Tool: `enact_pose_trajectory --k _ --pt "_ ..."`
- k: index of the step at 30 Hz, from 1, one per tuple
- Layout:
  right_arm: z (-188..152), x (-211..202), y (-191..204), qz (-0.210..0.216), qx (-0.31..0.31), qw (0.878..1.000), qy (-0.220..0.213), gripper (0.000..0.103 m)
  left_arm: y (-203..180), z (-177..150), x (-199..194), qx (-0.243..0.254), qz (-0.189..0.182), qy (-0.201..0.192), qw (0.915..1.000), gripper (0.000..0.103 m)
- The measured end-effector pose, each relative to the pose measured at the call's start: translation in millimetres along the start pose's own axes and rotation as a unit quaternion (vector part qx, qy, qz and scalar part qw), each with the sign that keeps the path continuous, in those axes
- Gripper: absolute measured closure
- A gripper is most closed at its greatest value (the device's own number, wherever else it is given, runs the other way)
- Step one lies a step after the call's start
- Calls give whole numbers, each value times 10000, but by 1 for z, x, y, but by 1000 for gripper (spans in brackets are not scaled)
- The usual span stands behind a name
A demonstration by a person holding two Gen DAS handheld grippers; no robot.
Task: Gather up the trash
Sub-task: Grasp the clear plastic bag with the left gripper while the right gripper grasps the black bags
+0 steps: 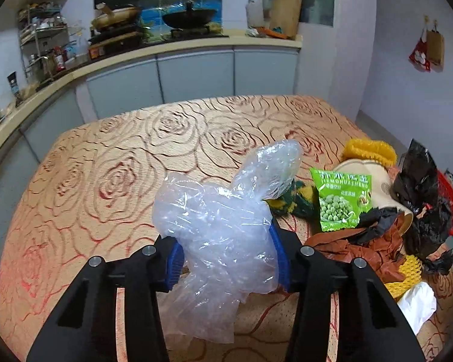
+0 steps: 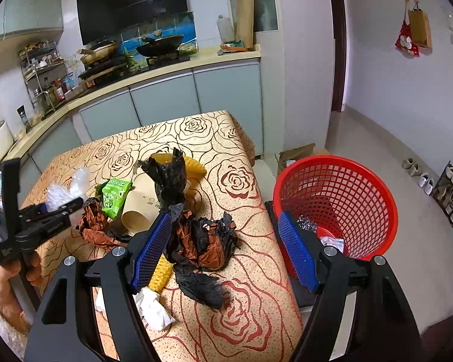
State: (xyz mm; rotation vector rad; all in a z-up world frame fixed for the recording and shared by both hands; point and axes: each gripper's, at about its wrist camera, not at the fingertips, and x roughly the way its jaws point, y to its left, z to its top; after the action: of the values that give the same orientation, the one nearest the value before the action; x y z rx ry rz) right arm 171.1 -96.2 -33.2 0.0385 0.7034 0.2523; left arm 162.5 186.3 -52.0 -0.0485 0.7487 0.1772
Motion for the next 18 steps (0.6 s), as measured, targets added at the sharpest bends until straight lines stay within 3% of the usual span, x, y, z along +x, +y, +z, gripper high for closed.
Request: enact_pose_trajectory --k 11,18 --pt "-7 29 15 412 -94 9981 439 32 17 5 -42 -282 161 -371 9988 57" --pt "-9 51 24 451 -133 9962 733 32 16 8 -56 -264 146 -513 9982 57"
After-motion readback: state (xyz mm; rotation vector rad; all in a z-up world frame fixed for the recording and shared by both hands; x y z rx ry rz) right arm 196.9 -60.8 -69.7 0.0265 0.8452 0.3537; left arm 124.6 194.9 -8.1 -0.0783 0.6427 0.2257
